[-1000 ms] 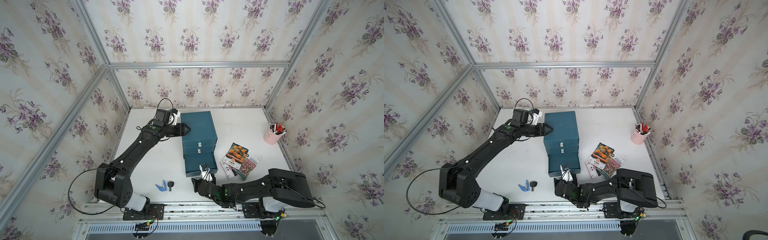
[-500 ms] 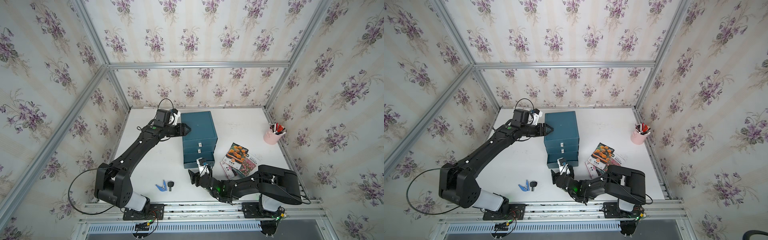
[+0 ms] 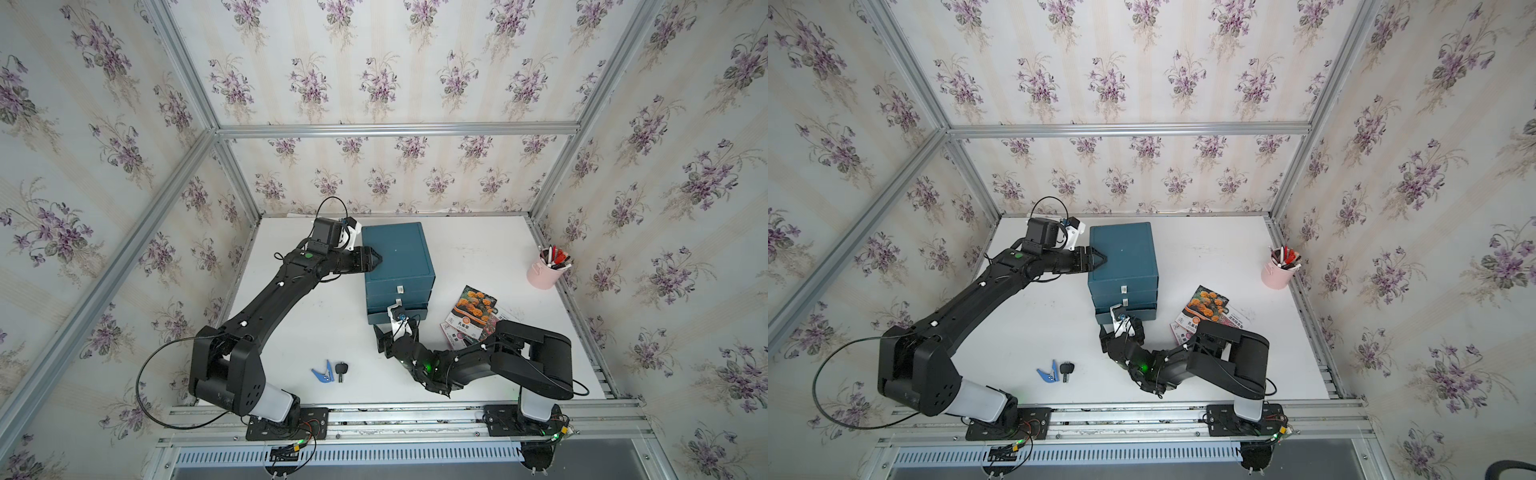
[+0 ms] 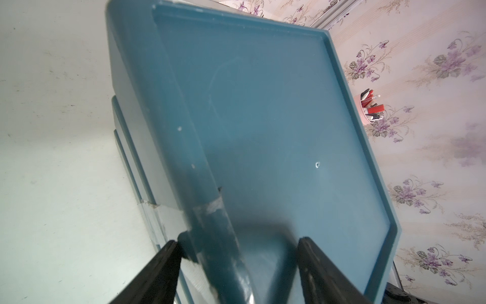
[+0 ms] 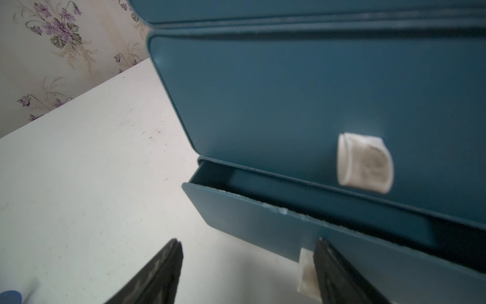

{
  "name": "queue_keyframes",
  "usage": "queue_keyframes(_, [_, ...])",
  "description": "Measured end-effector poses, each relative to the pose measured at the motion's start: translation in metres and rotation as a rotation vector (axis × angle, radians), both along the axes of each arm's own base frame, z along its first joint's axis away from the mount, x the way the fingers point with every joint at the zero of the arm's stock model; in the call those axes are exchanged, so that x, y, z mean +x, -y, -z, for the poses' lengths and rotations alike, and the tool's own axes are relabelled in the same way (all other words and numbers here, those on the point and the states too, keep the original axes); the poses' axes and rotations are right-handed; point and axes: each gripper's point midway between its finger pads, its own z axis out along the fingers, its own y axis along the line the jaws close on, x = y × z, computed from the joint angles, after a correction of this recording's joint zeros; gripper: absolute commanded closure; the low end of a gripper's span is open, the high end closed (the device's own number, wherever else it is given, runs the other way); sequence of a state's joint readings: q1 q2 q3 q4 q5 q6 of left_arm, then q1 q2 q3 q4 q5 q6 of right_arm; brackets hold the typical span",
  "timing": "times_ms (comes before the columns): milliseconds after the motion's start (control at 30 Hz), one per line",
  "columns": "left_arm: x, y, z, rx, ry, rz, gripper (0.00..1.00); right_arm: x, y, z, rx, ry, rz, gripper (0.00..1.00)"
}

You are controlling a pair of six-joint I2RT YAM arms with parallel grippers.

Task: Take the seed bags out of the drawer
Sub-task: Close the drawer in the storage box, then reset both arms

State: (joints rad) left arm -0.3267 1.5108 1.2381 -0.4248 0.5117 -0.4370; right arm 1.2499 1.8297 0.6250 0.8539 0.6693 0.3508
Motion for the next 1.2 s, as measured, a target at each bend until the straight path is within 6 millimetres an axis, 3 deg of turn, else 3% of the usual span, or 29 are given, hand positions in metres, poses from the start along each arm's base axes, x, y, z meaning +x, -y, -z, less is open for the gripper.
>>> queue_keyframes(600, [0.001,0.0,-0.002,0.023,0.02,0.012,0.29,0.02,-0.022,-0.002,-0.105,0.149,-0.017,0.18])
queue_keyframes(800, [0.003,0.001,-0.004,0.026,0.033,0.019,0.29,0.018,-0.012,-0.009,-0.116,0.165,-0.017,0.18])
queue_keyframes(933, [0.003,0.0,-0.005,0.032,0.035,0.019,0.28,-0.003,0.004,-0.043,-0.05,0.179,-0.01,0.18])
queue_keyframes(1033, [-0.002,-0.002,-0.009,0.047,0.026,0.015,0.26,-0.022,0.014,-0.091,0.037,0.188,-0.012,0.17])
queue_keyframes(1200, [-0.018,-0.014,-0.027,0.094,0.014,-0.008,0.21,-0.016,0.057,-0.177,0.129,0.161,0.103,0.16])
